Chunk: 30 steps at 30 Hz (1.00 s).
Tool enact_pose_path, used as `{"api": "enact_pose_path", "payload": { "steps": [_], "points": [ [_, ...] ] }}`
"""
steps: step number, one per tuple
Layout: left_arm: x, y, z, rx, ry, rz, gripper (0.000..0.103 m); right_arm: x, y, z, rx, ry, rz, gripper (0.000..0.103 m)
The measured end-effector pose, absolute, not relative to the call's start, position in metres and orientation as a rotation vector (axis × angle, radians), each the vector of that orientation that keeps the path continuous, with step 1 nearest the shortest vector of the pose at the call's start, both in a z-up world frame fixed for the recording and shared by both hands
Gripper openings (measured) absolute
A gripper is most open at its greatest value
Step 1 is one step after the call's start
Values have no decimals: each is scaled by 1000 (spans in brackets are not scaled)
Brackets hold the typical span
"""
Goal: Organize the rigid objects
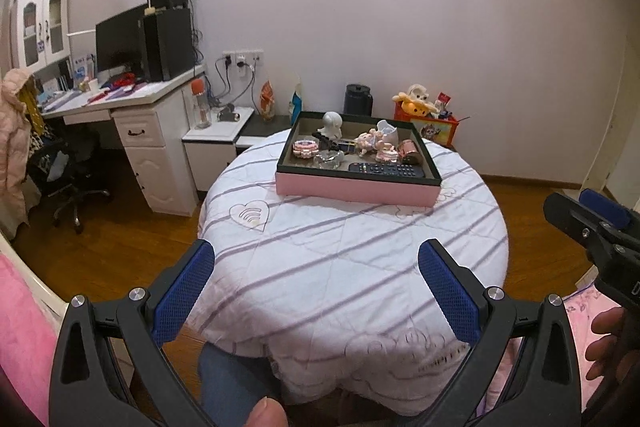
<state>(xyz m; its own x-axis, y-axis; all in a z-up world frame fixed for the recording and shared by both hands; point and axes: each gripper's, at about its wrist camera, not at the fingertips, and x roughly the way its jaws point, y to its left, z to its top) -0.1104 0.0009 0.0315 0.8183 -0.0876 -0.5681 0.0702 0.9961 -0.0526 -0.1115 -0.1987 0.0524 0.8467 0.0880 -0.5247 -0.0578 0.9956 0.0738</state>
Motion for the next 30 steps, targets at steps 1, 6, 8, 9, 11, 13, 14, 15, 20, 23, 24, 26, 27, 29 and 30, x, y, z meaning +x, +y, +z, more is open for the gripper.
{"api": "enact_pose_path", "payload": {
  "steps": [1, 6, 8, 9, 11, 13, 14, 15, 20, 23, 24, 26, 27, 29, 30],
  "points": [
    [-119, 0, 33, -27, 599, -76, 103, -119, -198, 53, 55, 550, 79, 85],
    [-159, 5, 46, -37, 565, -28, 103, -163, -192, 63, 47, 505, 79, 85],
    [-176, 7, 52, -36, 549, -15, 103, -182, -192, 67, 55, 489, 80, 85],
    [-182, 8, 54, -33, 542, -15, 103, -187, -192, 69, 55, 483, 79, 85],
    [-192, 8, 59, -22, 526, -4, 103, -200, -190, 74, 54, 458, 77, 85],
    [-197, 9, 60, -15, 523, 10, 103, -206, -187, 80, 50, 435, 86, 85],
    [-200, 10, 60, -14, 524, 20, 103, -209, -186, 82, 49, 423, 90, 85],
    [-201, 11, 60, -13, 526, 26, 103, -210, -184, 84, 47, 416, 90, 85],
    [-212, 12, 58, 0, 522, 38, 103, -213, -180, 83, 42, 425, 94, 85],
    [-221, 8, 58, 28, 484, 59, 103, -214, -181, 81, 44, 427, 95, 85],
    [-224, 4, 57, 42, 474, 63, 103, -214, -181, 82, 43, 426, 94, 85],
    [-225, -1, 57, 66, 464, 80, 103, -212, -185, 81, 49, 426, 96, 85],
    [-225, -3, 57, 78, 462, 90, 103, -212, -186, 81, 52, 427, 94, 85],
    [-226, -6, 58, 95, 455, 96, 103, -212, -187, 81, 53, 428, 87, 85],
    [-227, -7, 59, 100, 449, 104, 103, -212, -188, 80, 55, 429, 86, 85]
  ]
}}
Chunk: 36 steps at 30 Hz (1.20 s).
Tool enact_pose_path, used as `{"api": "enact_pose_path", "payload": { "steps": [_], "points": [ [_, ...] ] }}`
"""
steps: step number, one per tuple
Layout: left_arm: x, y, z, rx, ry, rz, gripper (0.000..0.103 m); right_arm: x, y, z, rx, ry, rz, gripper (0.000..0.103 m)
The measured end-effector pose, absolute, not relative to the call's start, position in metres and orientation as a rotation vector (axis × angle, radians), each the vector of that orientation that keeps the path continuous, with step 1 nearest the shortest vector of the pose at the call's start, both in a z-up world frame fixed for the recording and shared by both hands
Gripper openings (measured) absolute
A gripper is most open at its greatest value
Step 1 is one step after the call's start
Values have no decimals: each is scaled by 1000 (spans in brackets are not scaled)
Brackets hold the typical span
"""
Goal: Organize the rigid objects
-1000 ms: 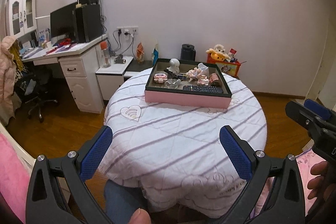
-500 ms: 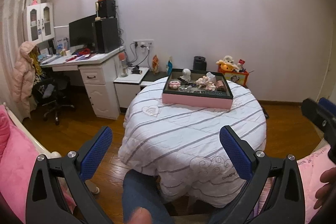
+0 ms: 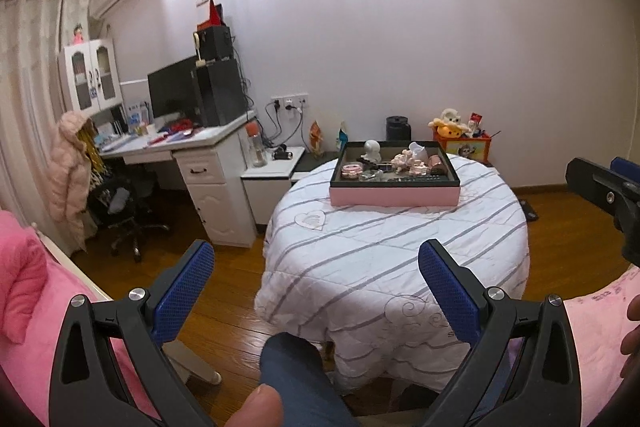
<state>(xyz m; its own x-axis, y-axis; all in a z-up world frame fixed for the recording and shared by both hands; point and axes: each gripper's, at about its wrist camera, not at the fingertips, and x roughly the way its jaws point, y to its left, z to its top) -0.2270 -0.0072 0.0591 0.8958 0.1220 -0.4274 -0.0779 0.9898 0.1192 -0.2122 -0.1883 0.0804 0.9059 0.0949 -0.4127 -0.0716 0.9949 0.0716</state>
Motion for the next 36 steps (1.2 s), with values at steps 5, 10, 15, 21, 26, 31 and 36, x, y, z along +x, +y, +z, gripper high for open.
{"api": "enact_pose_path", "payload": {
  "steps": [5, 10, 15, 21, 26, 31, 36],
  "points": [
    [-228, -5, 62, 83, 446, 89, 103, -214, -190, 80, 60, 428, 80, 85],
    [-228, -4, 63, 64, 456, 74, 103, -215, -189, 79, 66, 425, 78, 85],
    [-229, -5, 65, 51, 462, 58, 103, -215, -187, 79, 65, 428, 77, 85],
    [-229, -5, 66, 49, 464, 52, 103, -215, -187, 78, 65, 432, 78, 85],
    [-228, -8, 66, 59, 468, 62, 103, -215, -188, 77, 66, 433, 78, 85],
    [-227, -8, 65, 60, 475, 65, 103, -215, -187, 74, 65, 439, 79, 85],
    [-227, -7, 65, 59, 474, 67, 103, -216, -186, 72, 64, 443, 81, 85]
  ]
}}
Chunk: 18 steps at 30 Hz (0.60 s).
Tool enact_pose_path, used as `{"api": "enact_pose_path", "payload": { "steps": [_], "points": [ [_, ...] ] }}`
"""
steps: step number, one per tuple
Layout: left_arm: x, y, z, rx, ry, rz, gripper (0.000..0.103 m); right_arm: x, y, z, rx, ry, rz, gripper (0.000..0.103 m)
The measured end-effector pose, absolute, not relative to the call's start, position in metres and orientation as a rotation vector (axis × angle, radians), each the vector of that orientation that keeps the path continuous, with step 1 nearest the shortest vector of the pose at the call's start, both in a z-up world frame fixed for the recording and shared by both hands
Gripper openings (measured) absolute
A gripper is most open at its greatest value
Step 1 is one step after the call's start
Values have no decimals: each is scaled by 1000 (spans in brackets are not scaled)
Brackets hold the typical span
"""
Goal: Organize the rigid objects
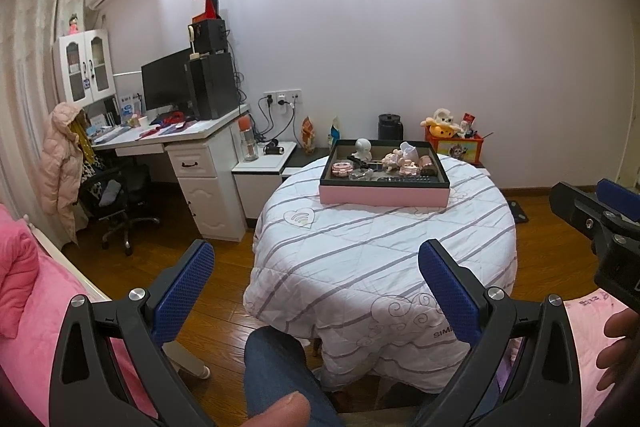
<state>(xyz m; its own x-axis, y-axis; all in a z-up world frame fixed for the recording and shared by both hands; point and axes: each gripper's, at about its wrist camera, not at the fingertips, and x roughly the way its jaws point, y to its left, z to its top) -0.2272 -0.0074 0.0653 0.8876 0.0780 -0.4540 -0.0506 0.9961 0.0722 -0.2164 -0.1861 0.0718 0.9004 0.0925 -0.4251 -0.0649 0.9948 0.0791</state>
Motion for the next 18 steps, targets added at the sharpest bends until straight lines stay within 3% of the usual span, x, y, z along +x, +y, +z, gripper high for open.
{"api": "enact_pose_path", "payload": {
  "steps": [18],
  "points": [
    [-224, -7, 60, 39, 482, 45, 103, -211, -186, 69, 65, 457, 83, 85]
  ]
}}
